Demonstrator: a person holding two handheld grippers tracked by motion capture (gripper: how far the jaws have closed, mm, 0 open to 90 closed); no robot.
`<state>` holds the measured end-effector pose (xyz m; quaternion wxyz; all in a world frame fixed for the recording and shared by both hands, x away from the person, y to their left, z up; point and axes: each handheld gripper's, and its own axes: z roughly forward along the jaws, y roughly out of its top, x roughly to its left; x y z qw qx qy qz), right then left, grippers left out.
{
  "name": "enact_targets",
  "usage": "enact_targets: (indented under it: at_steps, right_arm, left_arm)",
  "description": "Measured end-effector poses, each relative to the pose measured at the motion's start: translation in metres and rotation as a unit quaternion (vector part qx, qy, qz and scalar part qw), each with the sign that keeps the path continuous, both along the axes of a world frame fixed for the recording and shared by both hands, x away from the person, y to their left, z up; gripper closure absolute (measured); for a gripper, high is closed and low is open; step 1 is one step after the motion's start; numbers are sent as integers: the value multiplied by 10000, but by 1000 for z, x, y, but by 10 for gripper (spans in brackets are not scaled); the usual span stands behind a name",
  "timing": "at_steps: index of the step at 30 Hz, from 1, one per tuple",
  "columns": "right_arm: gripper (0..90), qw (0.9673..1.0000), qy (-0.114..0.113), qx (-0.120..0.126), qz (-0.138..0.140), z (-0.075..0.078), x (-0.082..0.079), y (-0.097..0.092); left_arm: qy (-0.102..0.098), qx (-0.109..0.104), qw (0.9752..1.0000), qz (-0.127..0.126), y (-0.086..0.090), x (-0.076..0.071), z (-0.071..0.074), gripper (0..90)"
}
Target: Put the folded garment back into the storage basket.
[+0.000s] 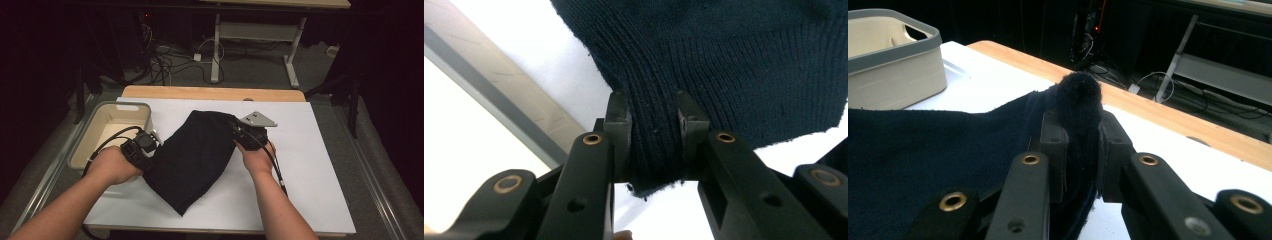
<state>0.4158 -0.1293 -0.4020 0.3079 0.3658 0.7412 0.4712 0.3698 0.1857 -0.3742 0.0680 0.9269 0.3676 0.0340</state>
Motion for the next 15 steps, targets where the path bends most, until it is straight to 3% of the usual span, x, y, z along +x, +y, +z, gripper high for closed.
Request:
enact_targets:
  at_steps: [15]
  right_arm:
    - [790,9997,143,182,120,-5,2,3]
  left_arm:
    - [157,117,9998,-75,-1,7,0,717]
